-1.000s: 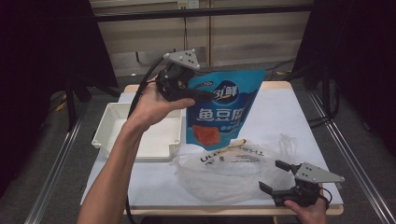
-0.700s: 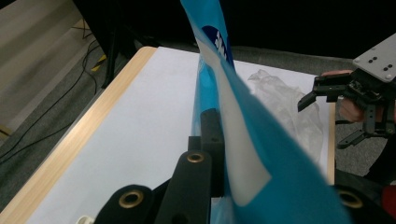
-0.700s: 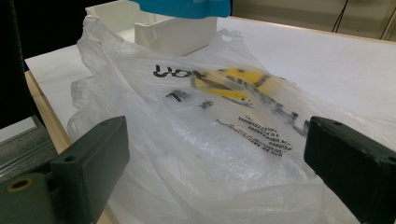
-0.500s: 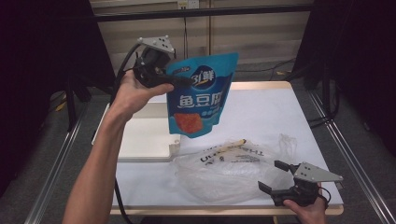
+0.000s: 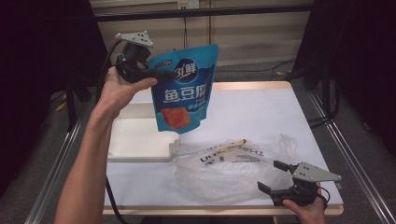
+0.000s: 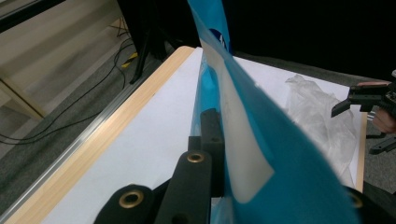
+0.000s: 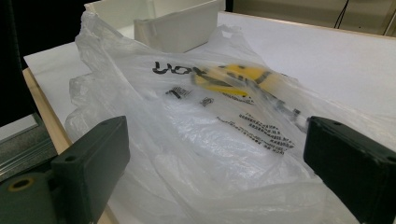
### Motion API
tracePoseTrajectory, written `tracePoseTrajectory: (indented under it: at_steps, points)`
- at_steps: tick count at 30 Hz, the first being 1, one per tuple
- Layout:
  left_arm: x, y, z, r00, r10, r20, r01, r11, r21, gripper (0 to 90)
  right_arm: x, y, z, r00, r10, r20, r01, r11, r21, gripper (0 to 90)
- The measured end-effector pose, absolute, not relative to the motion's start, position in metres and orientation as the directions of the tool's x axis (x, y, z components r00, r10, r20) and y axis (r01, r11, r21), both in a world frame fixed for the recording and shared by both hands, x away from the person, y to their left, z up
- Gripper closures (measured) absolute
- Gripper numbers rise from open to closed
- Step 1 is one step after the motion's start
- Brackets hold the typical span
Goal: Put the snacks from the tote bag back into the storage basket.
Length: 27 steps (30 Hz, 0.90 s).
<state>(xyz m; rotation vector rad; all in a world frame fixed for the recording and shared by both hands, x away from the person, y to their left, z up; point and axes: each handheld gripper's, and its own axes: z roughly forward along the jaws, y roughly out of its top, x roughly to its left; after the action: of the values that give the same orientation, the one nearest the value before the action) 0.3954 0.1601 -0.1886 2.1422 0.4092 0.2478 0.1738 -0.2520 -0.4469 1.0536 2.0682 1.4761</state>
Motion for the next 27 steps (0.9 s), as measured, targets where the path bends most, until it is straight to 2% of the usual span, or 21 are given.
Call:
tracePoseTrajectory:
  at_steps: [22,27]
  points:
    - [0.407,0.224,-0.187,0.879,0.477,0.02,0.247,-0.491,0.836,90.0,0.175,-0.249,-0.449,-0.646,0.754,0.118,0.359,0.163,0.919,7.1]
    - [0.407,0.227,-0.193,0.864,0.503,0.034,0.259,-0.501,0.826,90.0,0.176,-0.249,-0.449,-0.646,0.755,0.114,0.362,0.171,0.917,7.2]
